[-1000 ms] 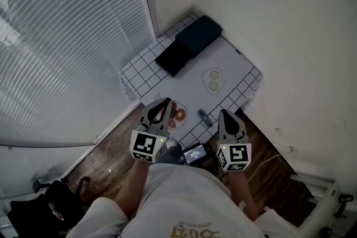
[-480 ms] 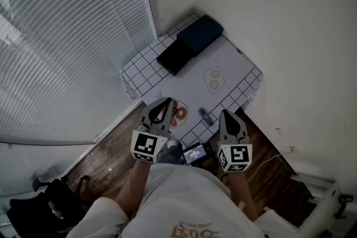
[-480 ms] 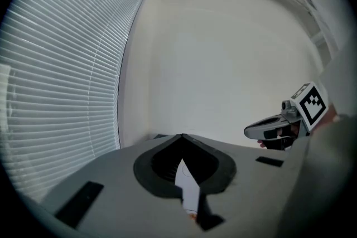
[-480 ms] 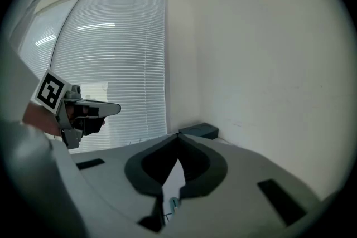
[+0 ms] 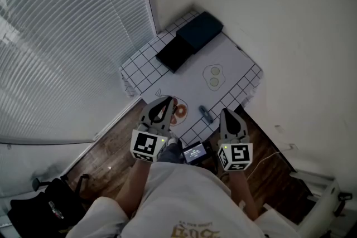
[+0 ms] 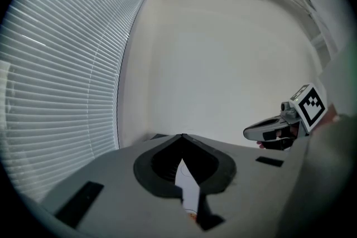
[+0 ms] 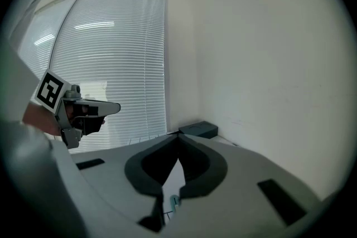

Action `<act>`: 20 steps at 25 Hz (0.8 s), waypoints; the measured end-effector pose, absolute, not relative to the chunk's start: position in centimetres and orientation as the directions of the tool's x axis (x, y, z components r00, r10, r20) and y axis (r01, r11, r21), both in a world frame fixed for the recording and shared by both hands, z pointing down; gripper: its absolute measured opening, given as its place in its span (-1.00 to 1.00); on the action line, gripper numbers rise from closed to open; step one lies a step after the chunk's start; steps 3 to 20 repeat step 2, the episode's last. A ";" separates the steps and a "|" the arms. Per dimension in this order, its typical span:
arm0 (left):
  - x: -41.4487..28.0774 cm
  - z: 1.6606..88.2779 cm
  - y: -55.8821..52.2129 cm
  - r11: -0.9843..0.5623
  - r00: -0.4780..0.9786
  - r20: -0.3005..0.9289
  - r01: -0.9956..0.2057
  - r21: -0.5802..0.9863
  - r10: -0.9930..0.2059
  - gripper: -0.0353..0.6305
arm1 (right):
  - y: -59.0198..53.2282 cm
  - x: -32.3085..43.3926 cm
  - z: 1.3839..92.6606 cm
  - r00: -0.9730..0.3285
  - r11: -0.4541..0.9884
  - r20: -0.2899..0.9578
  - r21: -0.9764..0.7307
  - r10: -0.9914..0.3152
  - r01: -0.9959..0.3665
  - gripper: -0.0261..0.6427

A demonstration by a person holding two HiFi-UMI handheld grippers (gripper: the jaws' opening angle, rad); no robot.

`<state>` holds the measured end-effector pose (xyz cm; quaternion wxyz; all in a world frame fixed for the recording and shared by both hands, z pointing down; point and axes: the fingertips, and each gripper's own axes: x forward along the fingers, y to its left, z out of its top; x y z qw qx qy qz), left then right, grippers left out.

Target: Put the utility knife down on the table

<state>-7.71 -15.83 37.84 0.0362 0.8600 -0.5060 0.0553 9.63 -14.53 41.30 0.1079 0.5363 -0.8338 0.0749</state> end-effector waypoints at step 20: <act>-7.8 38.0 -15.8 -0.487 0.484 0.132 -0.873 0.008 -0.865 -0.87 | -14.6 9.6 41.5 -0.400 0.412 0.263 -0.008 -0.878 -0.911 -0.90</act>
